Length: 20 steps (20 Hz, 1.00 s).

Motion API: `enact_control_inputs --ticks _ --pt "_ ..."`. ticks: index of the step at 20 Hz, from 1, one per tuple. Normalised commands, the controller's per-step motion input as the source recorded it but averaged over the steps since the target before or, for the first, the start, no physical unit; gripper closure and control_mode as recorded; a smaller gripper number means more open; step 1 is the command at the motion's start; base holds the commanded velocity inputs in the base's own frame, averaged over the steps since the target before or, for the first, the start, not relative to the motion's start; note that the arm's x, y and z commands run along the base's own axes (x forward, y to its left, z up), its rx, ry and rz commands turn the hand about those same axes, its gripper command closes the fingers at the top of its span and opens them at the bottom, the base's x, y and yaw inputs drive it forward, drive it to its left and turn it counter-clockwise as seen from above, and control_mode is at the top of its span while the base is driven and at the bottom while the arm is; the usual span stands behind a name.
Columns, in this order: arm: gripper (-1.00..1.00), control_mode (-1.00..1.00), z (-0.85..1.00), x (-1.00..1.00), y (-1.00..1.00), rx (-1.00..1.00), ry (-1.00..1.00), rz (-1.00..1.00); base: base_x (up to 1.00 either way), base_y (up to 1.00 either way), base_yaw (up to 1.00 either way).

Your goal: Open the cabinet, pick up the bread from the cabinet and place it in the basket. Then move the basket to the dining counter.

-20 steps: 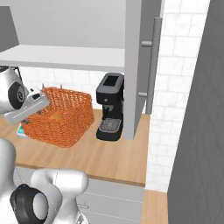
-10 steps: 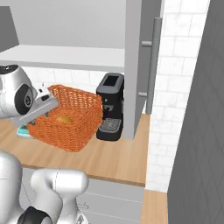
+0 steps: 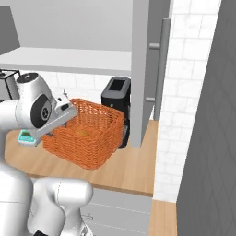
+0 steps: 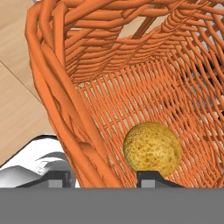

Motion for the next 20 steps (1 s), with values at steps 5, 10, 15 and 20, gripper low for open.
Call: enact_control_inputs --ticks 5,10,15,20 --pt "1.0 -1.0 0.0 0.0 -0.05 -0.01 -0.02 -0.01 0.0 0.0 0.0" --pt "1.0 -1.0 0.07 -0.07 0.1 -0.03 -0.03 0.0 0.0 0.0 0.0" --pt "1.0 1.0 0.01 -0.05 0.04 -0.01 0.0 0.0 -0.34 0.26 0.0" --pt "1.0 1.0 0.0 0.0 0.0 0.0 0.0 0.0 -0.86 0.24 0.07"
